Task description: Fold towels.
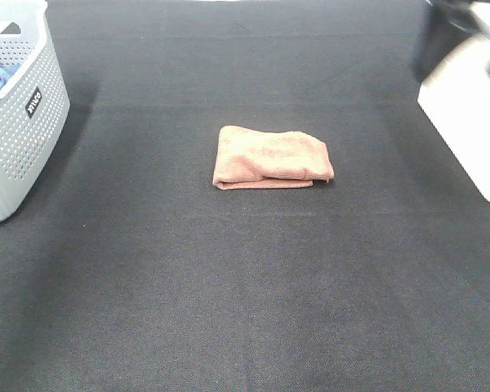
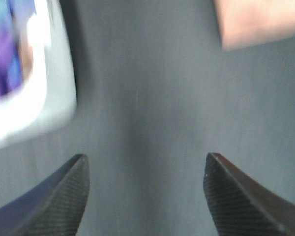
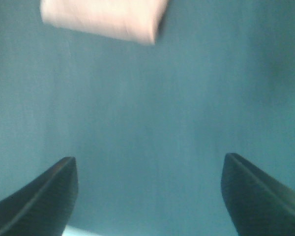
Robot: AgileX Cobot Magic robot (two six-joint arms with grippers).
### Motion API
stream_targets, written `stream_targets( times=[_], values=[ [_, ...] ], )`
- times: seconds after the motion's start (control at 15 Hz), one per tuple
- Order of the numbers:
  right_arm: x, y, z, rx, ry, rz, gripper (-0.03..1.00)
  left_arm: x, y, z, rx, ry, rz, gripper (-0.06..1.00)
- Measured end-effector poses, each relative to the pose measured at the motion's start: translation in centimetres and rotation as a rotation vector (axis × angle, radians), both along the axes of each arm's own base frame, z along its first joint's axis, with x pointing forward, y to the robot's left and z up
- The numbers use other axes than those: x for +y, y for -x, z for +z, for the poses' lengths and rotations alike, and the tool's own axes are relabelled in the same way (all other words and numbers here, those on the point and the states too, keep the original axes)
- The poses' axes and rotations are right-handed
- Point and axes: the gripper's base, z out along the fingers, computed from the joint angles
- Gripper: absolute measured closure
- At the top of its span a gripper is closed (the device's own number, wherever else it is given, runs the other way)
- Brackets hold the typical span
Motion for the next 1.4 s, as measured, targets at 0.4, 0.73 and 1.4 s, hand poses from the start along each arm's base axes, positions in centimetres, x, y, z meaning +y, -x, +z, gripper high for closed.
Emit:
stream_targets(
  times=[0.4,0.73,1.4],
  values=[
    [-3.2,13.2,-4.1,-0.006,0.014,0.009,0.21,3.2,12.9,-7.2,-0.013,-0.029,-0.052,0.3],
    [-5.2,21.6,-6.3,-0.231,-0.014,0.049,0.21,4.8,19.9,-9.6,-0.253,-0.002,-0.109,0.3],
    [-5.1,24.9,-7.2,-0.514,-0.114,0.152,0.21,4.5,21.3,-10.0,-0.405,0.047,-0.187,0.3]
  ],
)
